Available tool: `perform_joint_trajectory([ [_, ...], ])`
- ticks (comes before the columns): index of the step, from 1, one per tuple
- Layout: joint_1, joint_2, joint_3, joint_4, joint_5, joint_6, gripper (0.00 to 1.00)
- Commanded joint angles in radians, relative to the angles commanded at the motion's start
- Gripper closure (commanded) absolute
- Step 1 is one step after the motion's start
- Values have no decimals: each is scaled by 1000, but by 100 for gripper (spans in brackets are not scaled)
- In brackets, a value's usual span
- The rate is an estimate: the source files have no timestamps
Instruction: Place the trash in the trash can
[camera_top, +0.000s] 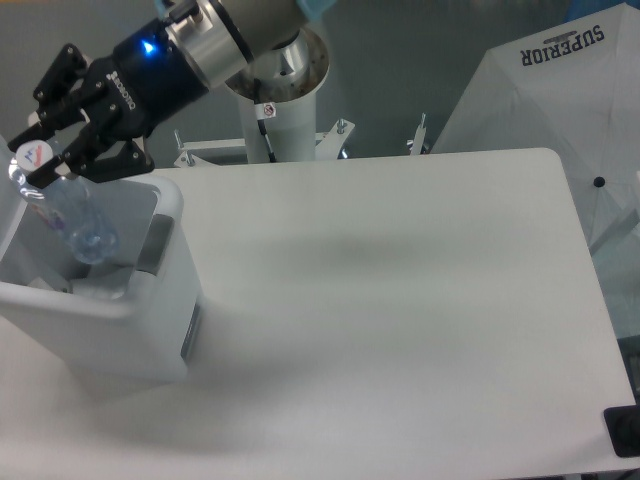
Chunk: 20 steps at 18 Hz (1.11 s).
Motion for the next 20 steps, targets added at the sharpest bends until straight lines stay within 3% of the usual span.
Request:
perform_joint_trajectory([
  [4, 14, -5, 3, 0, 3, -2, 0],
  [15, 317, -106, 17, -2, 14, -38, 0],
  [17, 328, -136, 18, 0, 46, -37, 0],
  [20, 327, -178, 43, -2, 187, -43, 0],
])
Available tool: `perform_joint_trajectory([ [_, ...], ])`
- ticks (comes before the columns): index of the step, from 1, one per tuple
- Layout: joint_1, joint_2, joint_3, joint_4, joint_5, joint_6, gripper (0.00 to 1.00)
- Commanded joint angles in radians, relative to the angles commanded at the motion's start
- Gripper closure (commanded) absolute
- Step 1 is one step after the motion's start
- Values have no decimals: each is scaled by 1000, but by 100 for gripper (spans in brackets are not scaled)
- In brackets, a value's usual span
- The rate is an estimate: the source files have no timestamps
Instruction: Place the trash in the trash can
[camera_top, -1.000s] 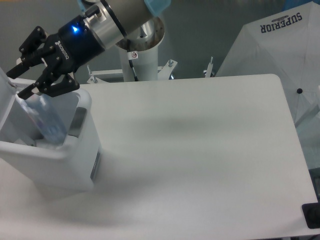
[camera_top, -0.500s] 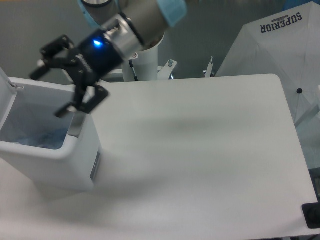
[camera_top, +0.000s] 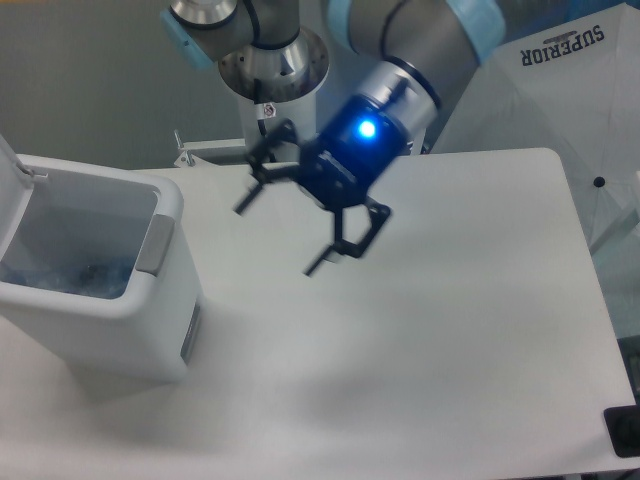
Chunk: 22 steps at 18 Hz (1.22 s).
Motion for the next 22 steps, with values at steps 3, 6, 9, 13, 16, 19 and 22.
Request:
perform_joint_trajectory([
  [3, -5, -55, 46, 2, 172, 8, 0],
  [6, -23, -113, 92, 2, 331, 8, 0],
  [9, -49, -132, 120, -2, 454, 9, 0],
  [13, -78, -138, 124, -5, 630, 31, 0],
  [16, -121, -150, 123, -15, 859, 180, 0],
  [19, -156, -150, 127, -83, 994, 319, 0],
  [22, -158, -149, 129, -84, 999, 324, 0],
])
